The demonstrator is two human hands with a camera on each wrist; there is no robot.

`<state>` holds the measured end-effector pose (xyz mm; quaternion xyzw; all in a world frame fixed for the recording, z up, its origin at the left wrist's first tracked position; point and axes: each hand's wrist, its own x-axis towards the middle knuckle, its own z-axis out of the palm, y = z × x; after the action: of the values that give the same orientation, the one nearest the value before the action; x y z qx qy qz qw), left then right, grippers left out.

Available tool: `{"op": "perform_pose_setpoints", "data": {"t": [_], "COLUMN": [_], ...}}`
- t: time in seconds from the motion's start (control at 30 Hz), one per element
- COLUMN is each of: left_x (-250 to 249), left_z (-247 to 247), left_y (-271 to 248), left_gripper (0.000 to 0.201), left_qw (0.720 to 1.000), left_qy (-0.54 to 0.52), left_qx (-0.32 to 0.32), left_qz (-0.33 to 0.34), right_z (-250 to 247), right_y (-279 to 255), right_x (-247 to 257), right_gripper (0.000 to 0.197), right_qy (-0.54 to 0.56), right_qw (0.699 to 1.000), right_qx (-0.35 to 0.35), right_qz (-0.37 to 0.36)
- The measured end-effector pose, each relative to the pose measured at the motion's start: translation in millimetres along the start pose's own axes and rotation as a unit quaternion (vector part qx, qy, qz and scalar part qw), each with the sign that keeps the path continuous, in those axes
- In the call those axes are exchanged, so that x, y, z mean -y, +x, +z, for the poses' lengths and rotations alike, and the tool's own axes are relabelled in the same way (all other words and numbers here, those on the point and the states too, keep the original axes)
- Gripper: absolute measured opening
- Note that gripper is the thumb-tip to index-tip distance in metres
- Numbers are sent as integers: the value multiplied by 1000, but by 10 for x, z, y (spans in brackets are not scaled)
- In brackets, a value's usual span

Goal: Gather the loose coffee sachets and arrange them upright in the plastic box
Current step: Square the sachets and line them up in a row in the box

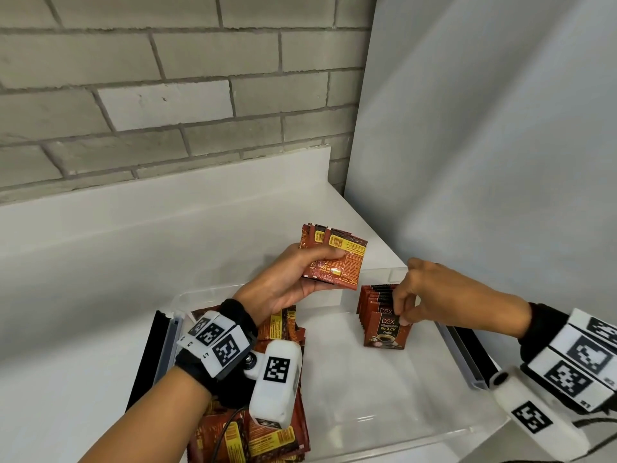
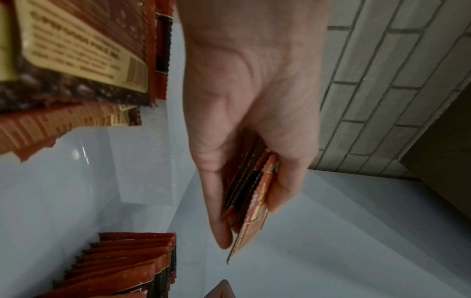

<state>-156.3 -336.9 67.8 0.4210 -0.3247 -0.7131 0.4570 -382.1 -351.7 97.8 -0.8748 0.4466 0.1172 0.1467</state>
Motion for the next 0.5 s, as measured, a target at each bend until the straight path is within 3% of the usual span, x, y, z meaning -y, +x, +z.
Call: {"op": "perform_pose_setpoints", "data": {"t": [0.2,0.5], "left_x": [6,22], "left_z": [-15,-21], "left_y": [15,14], "left_gripper": [19,38], "left_qw": [1000,999], "left_qy": [2,28], "left_qx": [6,21], "left_qz": [5,19], "right_z": [-6,-85], "right_y": [42,42], "right_x": [-85,-131], "right_gripper": [13,9], "right_qy": [18,85], "right_qw": [1000,996], "right_qx": [1,-2], "right_qz": [-10,-4]}}
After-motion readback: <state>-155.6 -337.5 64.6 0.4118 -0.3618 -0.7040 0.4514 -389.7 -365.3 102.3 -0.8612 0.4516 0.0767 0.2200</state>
